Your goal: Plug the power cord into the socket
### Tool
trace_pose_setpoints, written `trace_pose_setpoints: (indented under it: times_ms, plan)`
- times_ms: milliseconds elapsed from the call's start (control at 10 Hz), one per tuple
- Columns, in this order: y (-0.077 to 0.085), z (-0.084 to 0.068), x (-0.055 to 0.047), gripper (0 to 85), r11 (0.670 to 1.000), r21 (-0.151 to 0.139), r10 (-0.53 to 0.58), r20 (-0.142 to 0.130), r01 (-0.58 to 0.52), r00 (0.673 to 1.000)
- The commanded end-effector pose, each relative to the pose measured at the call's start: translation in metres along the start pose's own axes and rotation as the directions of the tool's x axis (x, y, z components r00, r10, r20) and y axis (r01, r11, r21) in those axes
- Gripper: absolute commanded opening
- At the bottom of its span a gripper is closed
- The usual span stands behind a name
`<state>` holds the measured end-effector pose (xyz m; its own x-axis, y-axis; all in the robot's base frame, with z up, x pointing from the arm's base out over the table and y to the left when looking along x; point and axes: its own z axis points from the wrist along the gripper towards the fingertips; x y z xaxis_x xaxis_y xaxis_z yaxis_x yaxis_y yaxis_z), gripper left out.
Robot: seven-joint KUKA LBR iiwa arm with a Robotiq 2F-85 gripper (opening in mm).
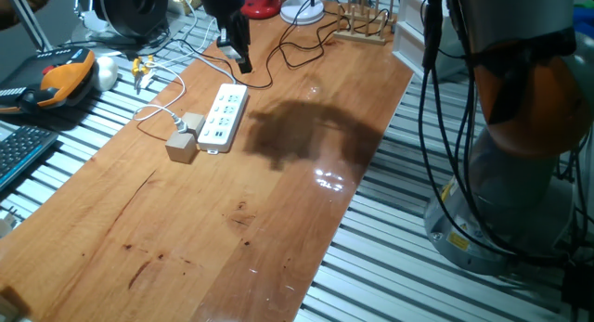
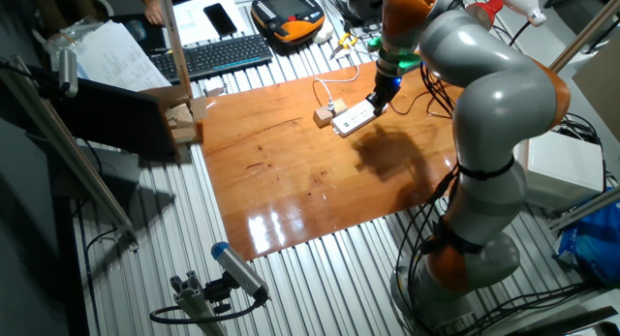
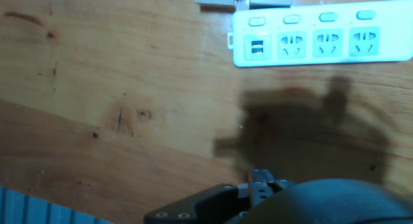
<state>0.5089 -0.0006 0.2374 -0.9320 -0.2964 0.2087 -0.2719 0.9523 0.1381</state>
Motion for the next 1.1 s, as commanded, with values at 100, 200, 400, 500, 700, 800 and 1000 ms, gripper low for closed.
trace_pose_setpoints:
  times_ms: [100,200,400,500,700,800,1000]
  plan:
    - [0.0,0.0,0.0,0.0,1.0,0.024,0.01,0.009,-0.011,1.0]
    - [0.0,0.0,0.0,0.0,0.999,0.037,0.02,0.017,-0.021,1.0]
    - [0.01,-0.001,-0.031,0.0,0.998,0.063,0.01,0.031,-0.012,0.999]
    - [0.018,0.002,-0.055,0.0,0.999,0.045,0.022,0.043,-0.024,0.999]
    - [0.028,0.006,-0.088,0.0,0.998,0.061,0.027,0.039,-0.03,0.999]
    - [0.033,0.009,-0.095,0.0,0.997,0.064,0.03,0.037,-0.032,0.999]
    - [0.034,0.011,-0.096,0.0,0.998,0.066,-0.005,0.023,0.004,1.0]
